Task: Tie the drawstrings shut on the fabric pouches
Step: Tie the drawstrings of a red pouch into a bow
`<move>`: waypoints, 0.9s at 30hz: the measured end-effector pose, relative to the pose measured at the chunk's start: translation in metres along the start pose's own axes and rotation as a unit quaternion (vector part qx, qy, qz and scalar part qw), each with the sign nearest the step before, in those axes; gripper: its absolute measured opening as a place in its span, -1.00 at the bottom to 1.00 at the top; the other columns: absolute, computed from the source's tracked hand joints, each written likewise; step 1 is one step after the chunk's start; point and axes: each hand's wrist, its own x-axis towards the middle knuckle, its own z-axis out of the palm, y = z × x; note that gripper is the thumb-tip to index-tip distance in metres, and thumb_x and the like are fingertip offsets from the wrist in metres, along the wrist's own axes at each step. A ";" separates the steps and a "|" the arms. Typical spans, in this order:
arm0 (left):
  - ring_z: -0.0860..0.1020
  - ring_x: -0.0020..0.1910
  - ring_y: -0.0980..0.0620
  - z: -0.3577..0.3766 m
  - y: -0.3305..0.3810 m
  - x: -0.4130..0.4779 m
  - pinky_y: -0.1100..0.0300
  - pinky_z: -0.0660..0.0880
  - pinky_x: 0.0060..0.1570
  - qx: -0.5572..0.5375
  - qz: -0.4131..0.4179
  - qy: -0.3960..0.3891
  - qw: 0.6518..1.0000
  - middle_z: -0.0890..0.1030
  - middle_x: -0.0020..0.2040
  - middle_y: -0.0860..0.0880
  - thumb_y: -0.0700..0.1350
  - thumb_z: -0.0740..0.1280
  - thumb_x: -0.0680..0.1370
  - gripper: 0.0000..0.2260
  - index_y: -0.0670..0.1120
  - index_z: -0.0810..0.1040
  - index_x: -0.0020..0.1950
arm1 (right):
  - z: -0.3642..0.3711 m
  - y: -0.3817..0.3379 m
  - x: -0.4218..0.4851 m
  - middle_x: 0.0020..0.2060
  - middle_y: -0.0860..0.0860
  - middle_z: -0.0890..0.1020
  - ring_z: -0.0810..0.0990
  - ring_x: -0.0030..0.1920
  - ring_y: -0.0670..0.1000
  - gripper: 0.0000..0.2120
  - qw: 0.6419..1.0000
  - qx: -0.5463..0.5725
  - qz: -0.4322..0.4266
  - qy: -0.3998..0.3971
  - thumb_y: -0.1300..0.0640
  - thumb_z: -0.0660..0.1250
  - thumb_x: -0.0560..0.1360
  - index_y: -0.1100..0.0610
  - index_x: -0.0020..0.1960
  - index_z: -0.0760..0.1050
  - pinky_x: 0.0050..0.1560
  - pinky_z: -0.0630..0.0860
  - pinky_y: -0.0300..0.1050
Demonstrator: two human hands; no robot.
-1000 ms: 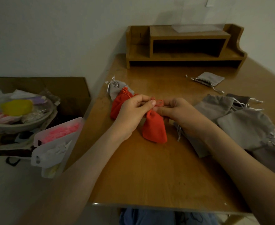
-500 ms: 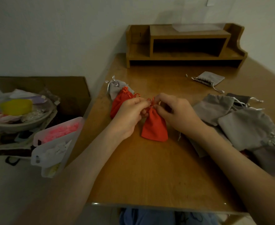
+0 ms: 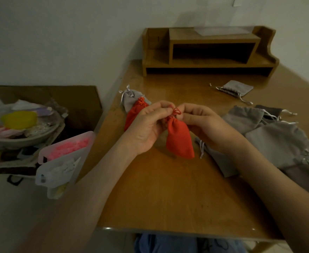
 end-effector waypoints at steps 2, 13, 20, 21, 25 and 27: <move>0.55 -0.34 0.17 0.002 0.002 -0.002 0.30 0.46 -0.20 0.025 0.006 -0.009 1.000 0.60 -0.36 0.06 -0.28 0.24 0.52 -0.91 -0.13 0.48 -0.15 | 0.000 0.000 0.000 -0.24 0.07 0.53 0.48 -0.25 -0.03 -0.91 1.000 0.020 0.011 -0.010 0.17 0.25 0.49 0.19 -0.07 0.48 -0.18 0.41 -0.21; 0.53 -0.33 0.20 -0.001 0.004 0.000 0.38 0.48 -0.25 0.081 -0.017 -0.004 0.997 0.60 -0.34 0.07 -0.19 0.35 0.40 -0.97 -0.07 0.55 -0.21 | -0.002 0.001 0.000 -0.27 0.04 0.56 0.51 -0.26 -0.04 -0.88 0.998 0.026 0.048 -0.009 0.16 0.26 0.47 0.21 -0.07 0.51 -0.19 0.44 -0.22; 0.55 -0.24 0.16 -0.010 0.009 -0.001 0.36 0.49 -0.14 0.230 -0.016 0.015 0.973 0.61 -0.27 0.04 -0.23 0.43 0.42 -0.92 -0.10 0.56 -0.16 | -0.002 0.006 0.002 -0.28 0.06 0.53 0.46 -0.27 -0.02 -0.93 0.997 -0.005 0.078 0.008 0.20 0.24 0.50 0.17 -0.11 0.50 -0.21 0.41 -0.21; 0.55 -0.23 0.17 -0.012 0.008 -0.001 0.35 0.49 -0.13 0.270 -0.003 0.022 0.963 0.61 -0.27 0.05 -0.26 0.42 0.45 -0.91 -0.09 0.56 -0.17 | -0.002 0.006 0.002 -0.30 0.06 0.51 0.45 -0.29 -0.02 -0.90 0.996 -0.010 0.083 0.008 0.22 0.22 0.53 0.16 -0.12 0.49 -0.23 0.40 -0.22; 0.49 -0.34 0.24 -0.013 0.005 -0.004 0.36 0.43 -0.28 0.478 0.035 0.021 0.878 0.57 -0.32 0.08 -0.21 0.42 0.49 -0.88 -0.03 0.56 -0.22 | 0.001 0.009 0.003 -0.30 0.11 0.48 0.43 -0.34 -0.06 -0.83 0.989 -0.094 0.115 0.017 0.31 0.17 0.58 0.16 -0.13 0.47 -0.28 0.37 -0.26; 0.45 -0.40 0.26 -0.012 0.002 -0.005 0.38 0.39 -0.33 0.548 0.054 0.016 0.835 0.54 -0.35 0.08 -0.21 0.41 0.49 -0.87 -0.04 0.53 -0.23 | 0.002 0.010 0.004 -0.28 0.08 0.49 0.44 -0.32 -0.08 -0.83 0.981 -0.134 0.136 0.022 0.31 0.16 0.58 0.16 -0.12 0.46 -0.28 0.39 -0.28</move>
